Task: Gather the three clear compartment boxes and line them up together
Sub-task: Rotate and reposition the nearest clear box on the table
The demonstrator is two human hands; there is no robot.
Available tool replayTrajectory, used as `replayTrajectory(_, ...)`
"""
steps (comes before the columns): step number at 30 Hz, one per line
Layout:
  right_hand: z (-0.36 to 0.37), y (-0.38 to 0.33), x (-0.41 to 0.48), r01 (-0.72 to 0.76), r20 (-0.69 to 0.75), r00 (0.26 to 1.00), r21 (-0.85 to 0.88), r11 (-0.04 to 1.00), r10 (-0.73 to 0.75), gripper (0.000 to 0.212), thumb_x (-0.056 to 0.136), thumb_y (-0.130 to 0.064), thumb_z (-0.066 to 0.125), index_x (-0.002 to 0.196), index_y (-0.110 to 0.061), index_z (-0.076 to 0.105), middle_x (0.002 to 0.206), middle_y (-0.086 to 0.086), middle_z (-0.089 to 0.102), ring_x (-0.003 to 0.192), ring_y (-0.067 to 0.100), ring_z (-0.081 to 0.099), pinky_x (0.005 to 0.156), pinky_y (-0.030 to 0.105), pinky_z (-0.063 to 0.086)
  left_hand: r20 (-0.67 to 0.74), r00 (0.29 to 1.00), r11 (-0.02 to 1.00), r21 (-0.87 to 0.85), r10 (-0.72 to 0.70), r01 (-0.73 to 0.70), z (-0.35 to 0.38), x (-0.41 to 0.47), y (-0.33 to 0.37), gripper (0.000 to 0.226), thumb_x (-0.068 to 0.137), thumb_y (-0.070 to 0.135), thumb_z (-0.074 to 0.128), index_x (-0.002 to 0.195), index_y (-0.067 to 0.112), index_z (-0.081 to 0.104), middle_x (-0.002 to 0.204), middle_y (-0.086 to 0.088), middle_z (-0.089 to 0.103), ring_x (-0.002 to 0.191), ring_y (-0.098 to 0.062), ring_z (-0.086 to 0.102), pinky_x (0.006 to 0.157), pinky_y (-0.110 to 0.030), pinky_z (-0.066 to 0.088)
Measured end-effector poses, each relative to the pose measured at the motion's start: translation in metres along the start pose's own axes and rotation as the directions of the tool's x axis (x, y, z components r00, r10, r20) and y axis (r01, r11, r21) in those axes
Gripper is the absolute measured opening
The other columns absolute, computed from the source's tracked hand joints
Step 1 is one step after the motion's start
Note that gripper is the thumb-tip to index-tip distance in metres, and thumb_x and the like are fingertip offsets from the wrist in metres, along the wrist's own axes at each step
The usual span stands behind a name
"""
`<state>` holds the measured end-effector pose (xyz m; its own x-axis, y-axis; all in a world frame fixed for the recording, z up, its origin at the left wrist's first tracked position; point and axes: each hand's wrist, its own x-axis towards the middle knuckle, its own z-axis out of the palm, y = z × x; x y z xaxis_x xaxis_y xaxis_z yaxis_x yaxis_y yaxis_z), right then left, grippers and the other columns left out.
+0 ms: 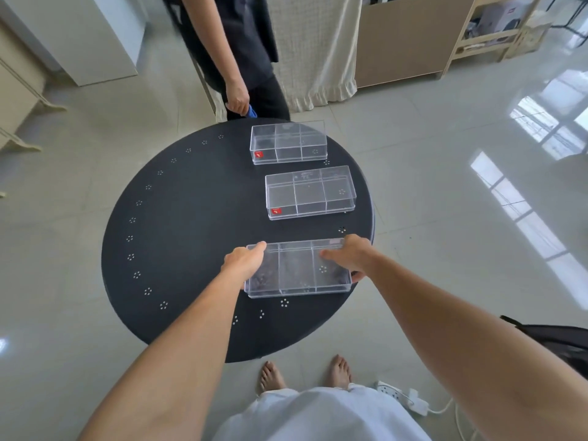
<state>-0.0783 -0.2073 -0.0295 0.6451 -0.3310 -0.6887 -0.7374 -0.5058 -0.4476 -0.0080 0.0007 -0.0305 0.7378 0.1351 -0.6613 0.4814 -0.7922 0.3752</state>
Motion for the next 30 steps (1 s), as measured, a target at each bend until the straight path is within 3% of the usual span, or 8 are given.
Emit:
replayTrajectory(5,0.001,-0.001,0.002,0.054,-0.078,0.996,0.146,0.988,-0.043,0.062,0.087,-0.050,0.059,0.133,-0.009,0.046,0.120,0.012,0.057,0.100,0.029,0.063,0.057,0.038,0.061,-0.092,0.993,0.992,-0.093,0.076,-0.084,-0.003,0.001,-0.004,0.065,0.086,0.058,0.037,0.130,0.014,0.054,0.131,-0.011,0.055,0.118,-0.034,0.051,0.099,-0.048,0.045)
replayTrajectory(8,0.000,0.001,0.003,0.149,-0.170,0.979,0.217,0.965,-0.113,0.060,0.091,-0.049,0.053,0.136,-0.010,0.044,0.125,0.012,0.057,0.107,0.030,0.060,0.073,0.045,0.061,-0.122,0.984,0.967,-0.206,0.128,-0.152,-0.009,0.000,-0.009,0.062,0.074,0.063,0.043,0.120,0.024,0.059,0.121,-0.006,0.061,0.111,-0.030,0.056,0.095,-0.048,0.049)
replayTrajectory(10,-0.001,0.003,0.002,0.221,-0.251,0.955,0.234,0.947,-0.161,0.056,0.092,-0.043,0.054,0.136,-0.010,0.043,0.129,0.012,0.056,0.113,0.030,0.057,0.089,0.040,0.053,-0.138,0.972,0.937,-0.270,0.192,-0.224,-0.011,-0.002,-0.014,0.057,0.076,0.059,0.050,0.121,0.025,0.058,0.123,-0.002,0.060,0.112,-0.027,0.057,0.096,-0.048,0.049)
replayTrajectory(13,-0.001,0.008,-0.005,0.315,-0.276,0.930,0.266,0.911,-0.241,0.056,0.093,-0.035,0.058,0.140,-0.011,0.038,0.137,0.011,0.050,0.119,0.027,0.052,0.089,0.031,0.043,-0.150,0.944,0.885,-0.331,0.292,-0.327,-0.011,-0.005,-0.023,0.060,0.078,0.056,0.058,0.129,0.026,0.052,0.129,0.001,0.058,0.116,-0.022,0.056,0.097,-0.049,0.049)
replayTrajectory(18,0.004,0.018,-0.018,0.388,-0.282,0.911,0.349,0.853,-0.300,0.059,0.090,-0.038,0.062,0.138,-0.017,0.035,0.134,0.004,0.048,0.120,0.025,0.053,0.099,0.040,0.050,-0.157,0.903,0.822,-0.374,0.399,-0.429,-0.011,-0.012,-0.043,0.054,0.077,0.051,0.067,0.125,0.033,0.050,0.120,0.012,0.052,0.106,-0.011,0.061,0.094,-0.047,0.052)
replayTrajectory(21,0.009,0.024,-0.022,0.429,-0.284,0.897,0.376,0.821,-0.338,0.054,0.089,-0.030,0.066,0.131,-0.018,0.036,0.128,0.003,0.049,0.117,0.024,0.054,0.095,0.042,0.053,-0.150,0.881,0.783,-0.410,0.448,-0.468,-0.011,-0.017,-0.052,0.053,0.078,0.039,0.072,0.124,0.030,0.046,0.128,0.007,0.051,0.105,-0.012,0.064,0.097,-0.045,0.051)
replayTrajectory(25,0.016,0.033,-0.027,0.470,-0.267,0.881,0.410,0.781,-0.390,0.050,0.086,-0.017,0.069,0.121,-0.019,0.033,0.122,0.004,0.047,0.118,0.025,0.055,0.091,0.038,0.056,-0.147,0.863,0.749,-0.440,0.484,-0.495,-0.007,-0.020,-0.062,0.051,0.083,0.015,0.073,0.124,0.022,0.043,0.132,0.001,0.048,0.118,-0.020,0.058,0.098,-0.030,0.045)
replayTrajectory(30,0.024,0.038,-0.030,0.512,-0.290,0.857,0.375,0.773,-0.427,0.050,0.086,-0.012,0.069,0.115,-0.022,0.030,0.119,0.002,0.045,0.115,0.019,0.054,0.077,0.015,0.055,-0.133,0.860,0.736,-0.464,0.492,-0.493,-0.005,-0.019,-0.068,0.055,0.082,0.007,0.073,0.123,0.019,0.040,0.131,0.000,0.045,0.121,-0.016,0.054,0.102,-0.031,0.043)
